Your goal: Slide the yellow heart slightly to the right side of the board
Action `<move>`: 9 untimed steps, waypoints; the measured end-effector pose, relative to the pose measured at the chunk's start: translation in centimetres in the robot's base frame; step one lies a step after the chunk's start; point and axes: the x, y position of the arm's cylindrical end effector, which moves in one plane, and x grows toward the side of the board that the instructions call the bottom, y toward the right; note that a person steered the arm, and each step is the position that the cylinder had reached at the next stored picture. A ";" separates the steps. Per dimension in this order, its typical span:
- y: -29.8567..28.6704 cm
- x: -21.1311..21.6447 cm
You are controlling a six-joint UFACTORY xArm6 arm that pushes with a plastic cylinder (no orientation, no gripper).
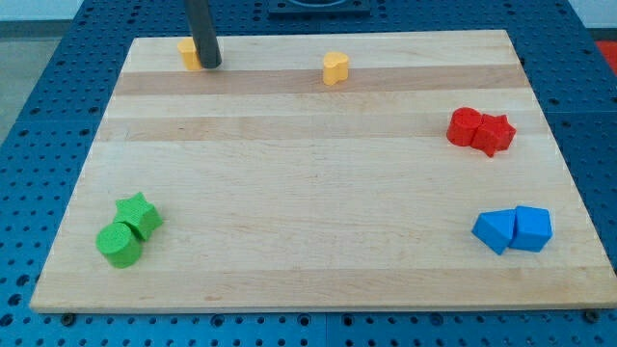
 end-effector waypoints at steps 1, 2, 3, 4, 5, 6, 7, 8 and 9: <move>-0.9 -0.1; -0.9 -0.1; 1.4 0.1; 5.8 0.4; 9.8 1.2; 12.9 2.5; 17.1 3.2; 21.3 3.2; 24.4 4.4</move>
